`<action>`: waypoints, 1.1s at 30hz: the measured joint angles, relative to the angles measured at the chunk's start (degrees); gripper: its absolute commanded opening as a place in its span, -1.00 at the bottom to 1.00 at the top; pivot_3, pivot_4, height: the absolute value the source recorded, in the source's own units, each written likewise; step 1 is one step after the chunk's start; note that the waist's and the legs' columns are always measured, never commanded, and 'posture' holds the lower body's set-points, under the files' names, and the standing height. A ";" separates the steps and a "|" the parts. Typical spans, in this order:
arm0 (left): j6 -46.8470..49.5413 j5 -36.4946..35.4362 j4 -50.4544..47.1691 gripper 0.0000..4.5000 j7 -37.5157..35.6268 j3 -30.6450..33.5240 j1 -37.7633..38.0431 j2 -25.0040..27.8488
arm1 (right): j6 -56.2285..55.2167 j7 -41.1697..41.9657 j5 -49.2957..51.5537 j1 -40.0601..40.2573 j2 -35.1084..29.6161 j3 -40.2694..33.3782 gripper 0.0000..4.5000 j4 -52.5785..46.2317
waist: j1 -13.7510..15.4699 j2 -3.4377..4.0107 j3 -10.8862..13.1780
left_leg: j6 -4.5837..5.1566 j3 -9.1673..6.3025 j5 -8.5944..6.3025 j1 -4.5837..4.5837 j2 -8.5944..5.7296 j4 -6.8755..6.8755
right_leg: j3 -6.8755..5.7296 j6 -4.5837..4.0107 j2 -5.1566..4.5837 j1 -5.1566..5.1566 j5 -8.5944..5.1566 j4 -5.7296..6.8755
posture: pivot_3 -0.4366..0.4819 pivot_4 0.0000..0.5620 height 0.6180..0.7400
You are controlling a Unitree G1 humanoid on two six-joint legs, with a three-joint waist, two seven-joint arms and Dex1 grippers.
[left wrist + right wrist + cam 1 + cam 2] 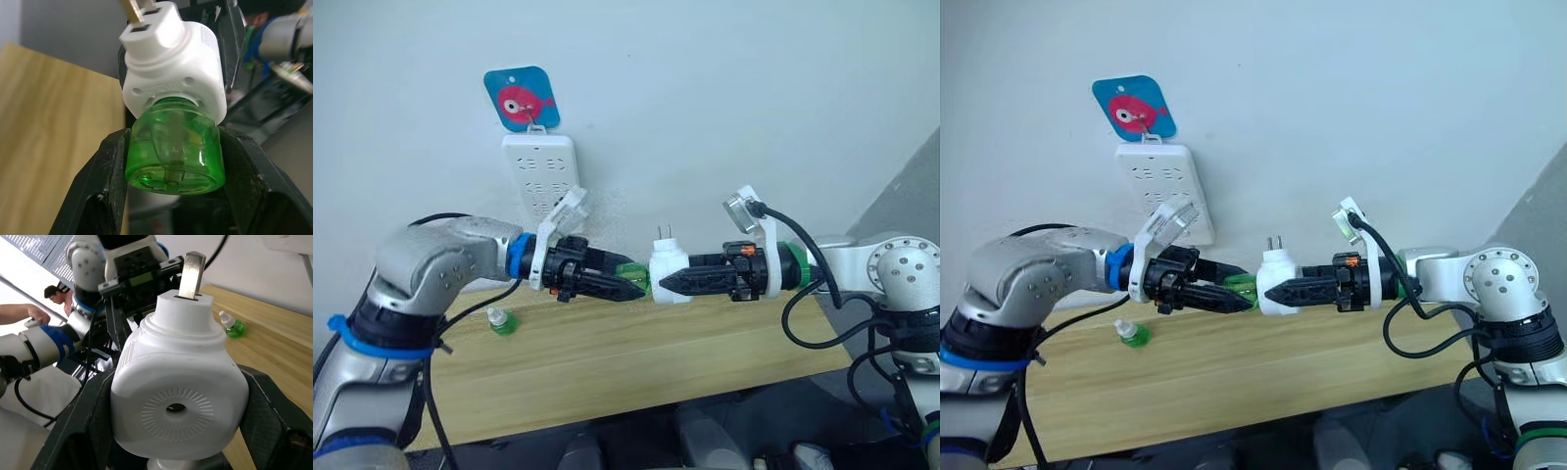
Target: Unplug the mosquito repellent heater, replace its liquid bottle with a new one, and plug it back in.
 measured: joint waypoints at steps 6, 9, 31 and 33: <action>-1.97 2.06 0.36 0.76 0.14 1.63 3.24 0.95 | 1.15 0.82 -1.65 0.19 -0.32 -0.73 0.35 0.13 | -0.19 0.02 0.03 | -0.01 0.04 0.00 0.04 0.02 0.00 | 0.06 -0.03 0.00 -0.04 -0.01 0.09 | -0.44 -0.65 0.94; -10.48 7.80 -2.07 1.00 -1.58 2.67 8.63 3.22 | 1.64 0.82 -0.95 0.32 -0.45 -2.24 0.35 0.25 | -0.01 0.04 0.04 | -0.01 0.05 0.01 0.05 0.02 0.00 | 0.07 -0.04 0.00 -0.04 -0.02 0.11 | -0.44 -0.64 0.94; -88.11 38.94 -2.78 1.00 2.06 9.26 27.16 -17.02 | 2.60 -7.24 6.46 0.82 1.54 -4.29 0.35 4.92 | 1.66 0.02 0.04 | 0.00 0.22 0.00 0.00 -0.01 0.09 | 0.25 0.03 -0.03 0.01 0.05 0.04 | -0.41 -0.64 0.94; -90.88 39.29 -2.64 1.00 2.36 9.08 27.10 -17.76 | 2.60 -7.56 6.55 0.82 1.57 -4.29 0.35 4.92 | 1.65 0.02 0.04 | 0.00 0.20 0.00 0.01 -0.01 0.08 | 0.24 0.00 -0.03 0.01 0.06 0.05 | -0.41 -0.64 0.94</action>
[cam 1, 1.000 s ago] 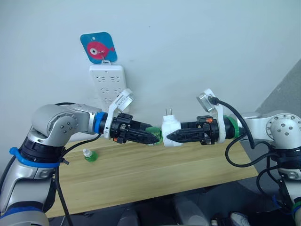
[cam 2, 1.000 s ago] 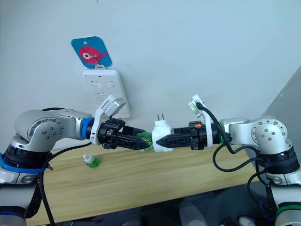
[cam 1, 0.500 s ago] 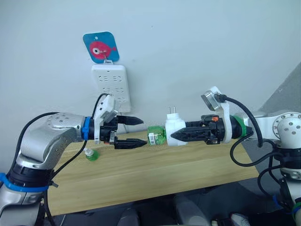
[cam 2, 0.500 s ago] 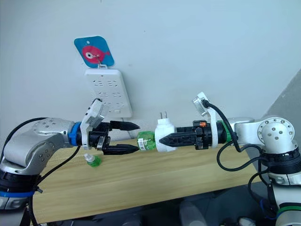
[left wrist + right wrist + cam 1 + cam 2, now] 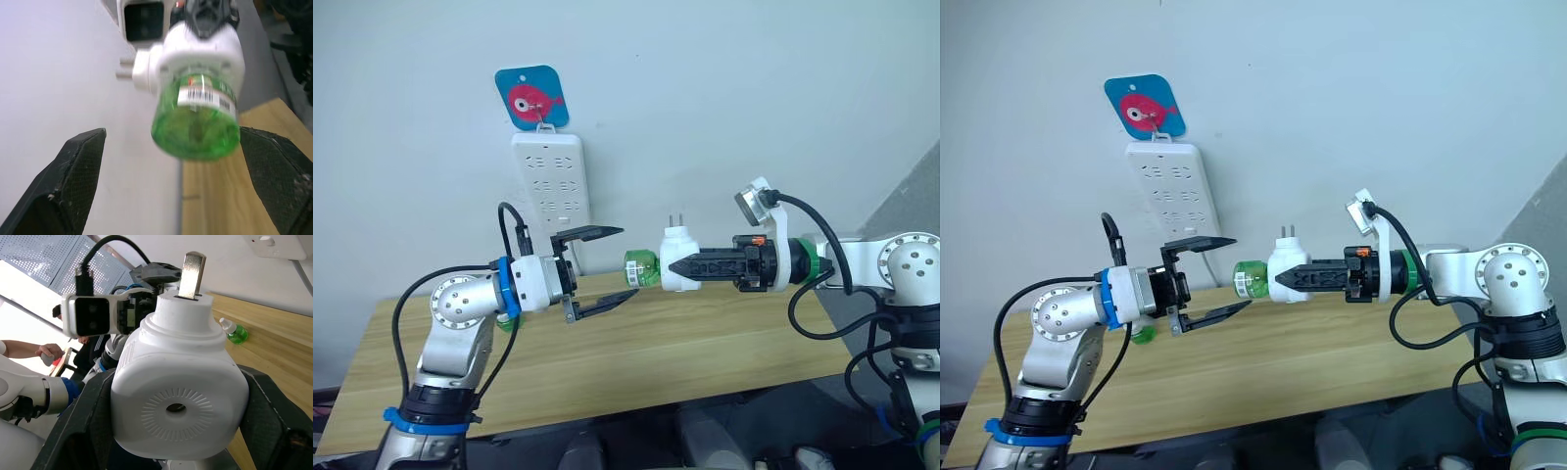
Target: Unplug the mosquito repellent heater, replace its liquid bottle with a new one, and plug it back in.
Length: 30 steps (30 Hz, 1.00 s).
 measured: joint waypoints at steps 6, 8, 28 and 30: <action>-4.24 0.91 0.03 1.00 0.88 -1.14 -0.37 -0.52 | 0.02 -0.20 0.99 0.00 0.00 -0.01 0.35 0.01 | -0.11 0.00 0.00 | 0.00 -0.01 0.00 0.02 0.00 0.03 | 0.00 0.02 0.00 0.01 -0.01 0.04 | -0.42 -0.64 0.94; -4.33 1.52 0.04 1.00 0.97 -2.22 -1.17 -0.51 | 0.02 -0.24 1.08 -0.01 0.01 -0.01 0.35 0.00 | -0.13 0.00 0.00 | 0.00 -0.01 0.00 0.02 0.00 0.04 | 0.00 0.02 0.00 0.02 -0.01 0.05 | -0.43 -0.65 0.94; 10.28 -2.94 -3.59 0.04 -0.55 -6.52 -5.12 6.25 | 0.03 -1.21 1.60 -0.25 0.25 0.34 0.35 -0.32 | -0.34 0.00 0.00 | 0.00 -0.09 0.00 0.02 0.00 0.01 | -0.08 0.03 0.01 0.01 -0.02 0.09 | -0.41 -0.63 0.94; 21.39 -7.53 -5.59 0.04 -1.53 -7.49 -7.68 10.11 | 0.11 -0.42 0.50 -0.42 0.27 0.53 0.35 -0.71 | -0.36 -0.02 0.02 | 0.00 -0.12 0.00 0.02 0.00 0.03 | -0.10 0.03 0.01 0.01 -0.02 0.14 | -0.39 -0.63 0.94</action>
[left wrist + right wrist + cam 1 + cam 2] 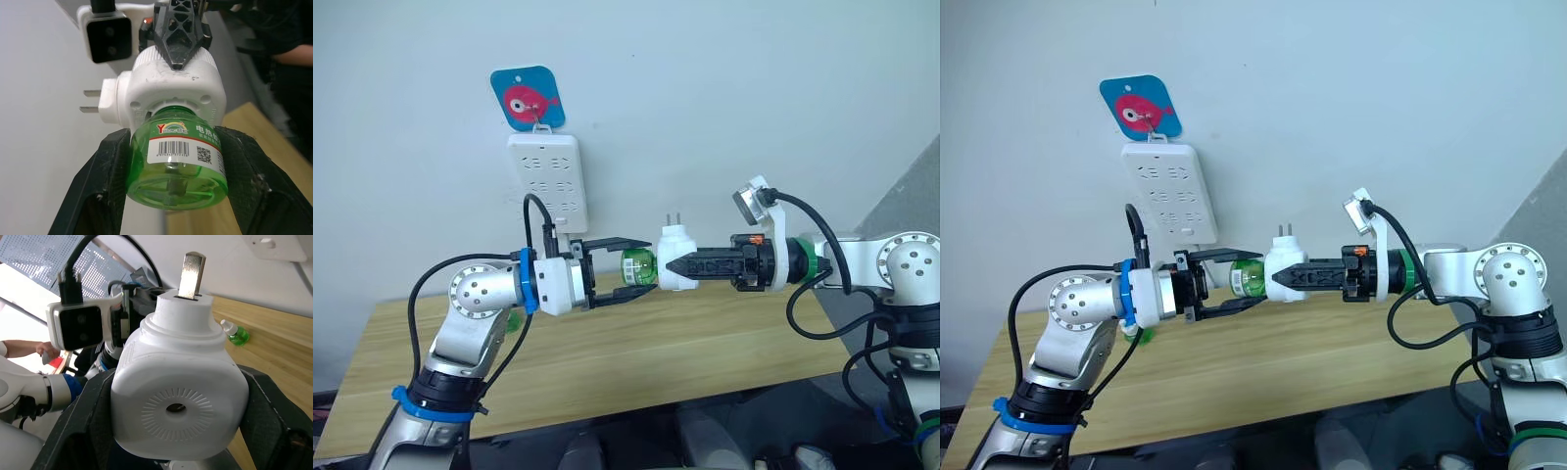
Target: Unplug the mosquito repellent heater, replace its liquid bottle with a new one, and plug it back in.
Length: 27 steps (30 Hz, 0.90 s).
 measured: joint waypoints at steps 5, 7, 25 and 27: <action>35.53 -14.33 -0.17 0.04 -1.74 -2.15 -14.15 7.79 | -0.30 3.74 -4.70 -2.61 -0.04 0.11 0.35 -0.23 | 0.03 -0.01 0.08 | 0.01 -0.03 0.00 0.06 -0.03 -0.01 | -0.06 0.00 0.02 0.01 -0.01 0.05 | -0.39 -0.63 0.94; 45.49 -18.02 0.86 0.04 -3.27 -3.21 -18.02 9.46 | -0.04 5.51 -5.94 -2.80 0.14 0.56 0.35 -0.90 | -0.05 -0.01 0.09 | 0.01 -0.05 0.00 0.08 -0.02 -0.08 | -0.10 -0.06 0.03 -0.01 -0.05 0.05 | -0.40 -0.63 0.94; 79.40 -34.32 11.07 0.03 -0.85 -1.06 -25.73 7.51 | -1.06 14.02 -13.41 -2.89 0.59 0.89 0.35 -4.94 | -0.27 0.06 0.14 | 0.02 -0.09 0.00 0.05 0.00 -0.09 | -0.14 -0.13 0.03 -0.07 -0.09 0.12 | -0.42 -0.64 0.94; 79.40 -34.32 11.08 0.03 -1.30 -1.06 -25.57 7.55 | -1.06 14.45 -13.83 -2.89 0.59 0.89 0.35 -5.33 | -0.26 0.06 0.14 | 0.02 -0.09 0.00 0.05 0.00 -0.09 | -0.14 -0.13 0.03 -0.07 -0.09 0.12 | -0.41 -0.64 0.94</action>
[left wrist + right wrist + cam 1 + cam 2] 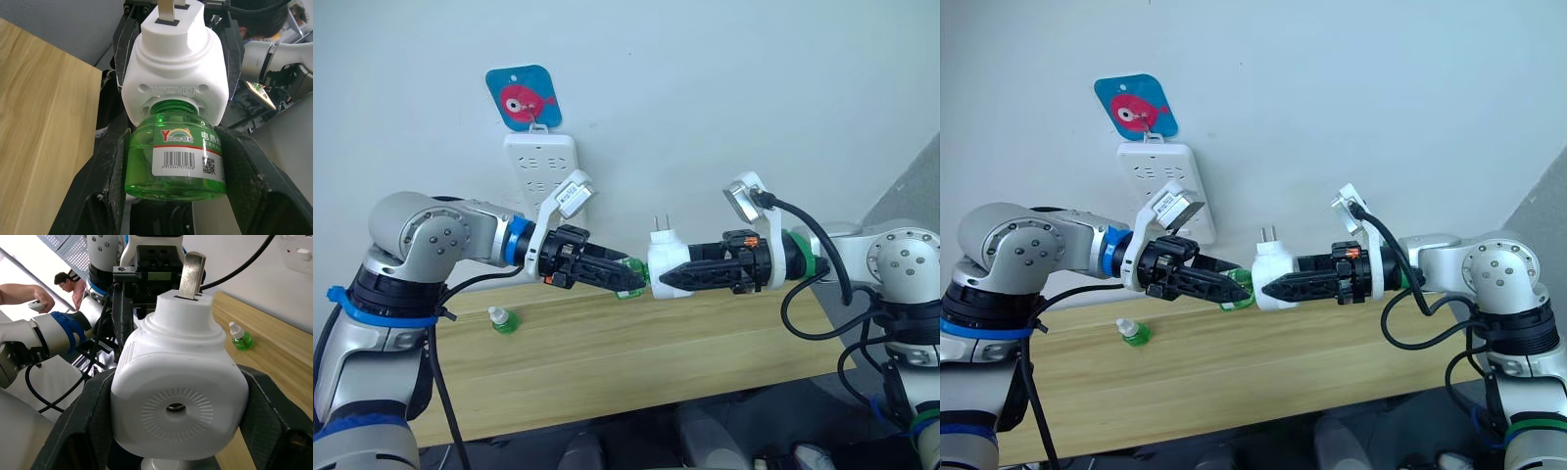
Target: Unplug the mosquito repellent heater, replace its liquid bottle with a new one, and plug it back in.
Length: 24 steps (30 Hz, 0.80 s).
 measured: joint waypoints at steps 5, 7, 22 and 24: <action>1.38 -1.25 1.19 0.03 -0.28 0.01 -0.34 0.00 | -0.04 1.88 -1.16 0.00 -0.03 0.01 0.35 -0.38 | 0.06 0.00 0.00 | 0.00 0.00 0.00 0.00 0.00 0.02 | 0.00 0.00 0.00 0.00 0.00 0.01 | -0.41 -0.64 0.94; 2.54 -2.22 2.11 0.03 -0.29 0.01 -0.69 -0.01 | -0.52 3.56 -2.61 -0.03 -0.16 0.12 0.35 -1.07 | 0.07 0.00 0.00 | 0.00 0.00 0.00 0.00 0.00 0.01 | 0.00 0.00 0.00 0.00 0.00 0.01 | -0.41 -0.64 0.94; 9.41 -5.07 4.89 0.03 0.96 0.39 -2.72 -0.78 | -4.40 12.20 -11.81 -1.14 -2.18 2.12 0.35 -5.86 | 0.20 0.00 0.01 | 0.00 0.00 0.00 0.00 0.00 0.02 | 0.00 0.00 -0.01 0.00 0.00 0.01 | -0.42 -0.62 0.94; 10.04 -5.09 5.03 0.03 1.34 0.87 -2.73 -1.13 | -4.41 12.28 -11.89 -1.15 -2.19 2.11 0.35 -5.79 | 0.20 0.00 0.01 | 0.00 0.00 0.00 0.00 0.00 0.02 | 0.00 0.00 -0.01 0.00 0.00 0.01 | -0.42 -0.62 0.94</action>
